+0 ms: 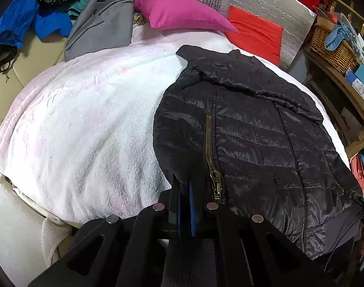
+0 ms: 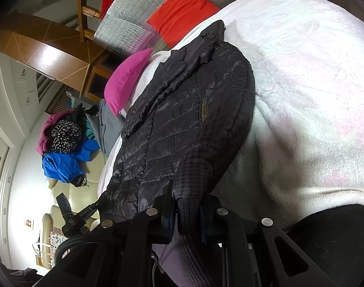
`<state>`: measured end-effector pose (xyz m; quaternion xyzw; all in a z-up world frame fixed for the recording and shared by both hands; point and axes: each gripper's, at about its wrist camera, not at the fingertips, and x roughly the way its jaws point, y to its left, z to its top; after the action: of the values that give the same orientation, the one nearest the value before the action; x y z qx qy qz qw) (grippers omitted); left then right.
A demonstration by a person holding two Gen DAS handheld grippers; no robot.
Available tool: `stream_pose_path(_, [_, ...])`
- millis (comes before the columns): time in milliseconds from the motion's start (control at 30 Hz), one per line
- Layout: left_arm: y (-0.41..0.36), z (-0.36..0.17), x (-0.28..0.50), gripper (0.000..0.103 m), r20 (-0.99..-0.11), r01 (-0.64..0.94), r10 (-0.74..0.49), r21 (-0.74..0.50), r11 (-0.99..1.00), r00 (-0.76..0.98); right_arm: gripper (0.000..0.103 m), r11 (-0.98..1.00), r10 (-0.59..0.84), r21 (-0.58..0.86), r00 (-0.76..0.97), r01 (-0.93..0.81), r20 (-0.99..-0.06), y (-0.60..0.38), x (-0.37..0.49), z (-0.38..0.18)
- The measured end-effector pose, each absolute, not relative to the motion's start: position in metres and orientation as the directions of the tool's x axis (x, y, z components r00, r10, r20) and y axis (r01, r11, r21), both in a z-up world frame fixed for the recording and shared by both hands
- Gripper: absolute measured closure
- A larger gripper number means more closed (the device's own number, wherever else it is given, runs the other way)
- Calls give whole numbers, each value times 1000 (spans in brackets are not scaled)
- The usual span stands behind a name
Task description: Fold large clothes
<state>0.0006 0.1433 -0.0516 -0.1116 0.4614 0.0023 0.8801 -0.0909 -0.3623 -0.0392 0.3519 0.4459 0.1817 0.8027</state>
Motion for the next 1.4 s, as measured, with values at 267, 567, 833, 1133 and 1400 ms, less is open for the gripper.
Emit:
stream_pose_path(267, [150, -33, 5, 97, -774, -97, -154, -267, 959, 614, 86, 655, 640, 755, 536, -5, -551, -363, -84, -31])
stream_pose_path(567, [148, 17, 28, 97, -693, -26, -211, -315, 949, 690, 87, 600, 676, 797, 575, -69, -460, -369, -60, 2])
stream_pose_path(833, [145, 44, 68, 97, -651, -3, -211, -312, 950, 730, 87, 581, 686, 805, 604, -119, -406, -371, -20, 25])
stream_pose_path(1133, [141, 68, 123, 97, -615, 14, -207, -303, 953, 761, 87, 570, 682, 803, 646, -174, -343, -375, 44, 62])
stream_pose_path(1400, [141, 79, 196, 97, -596, 13, -193, -293, 956, 779, 88, 572, 650, 803, 688, -165, -322, -381, 120, 81])
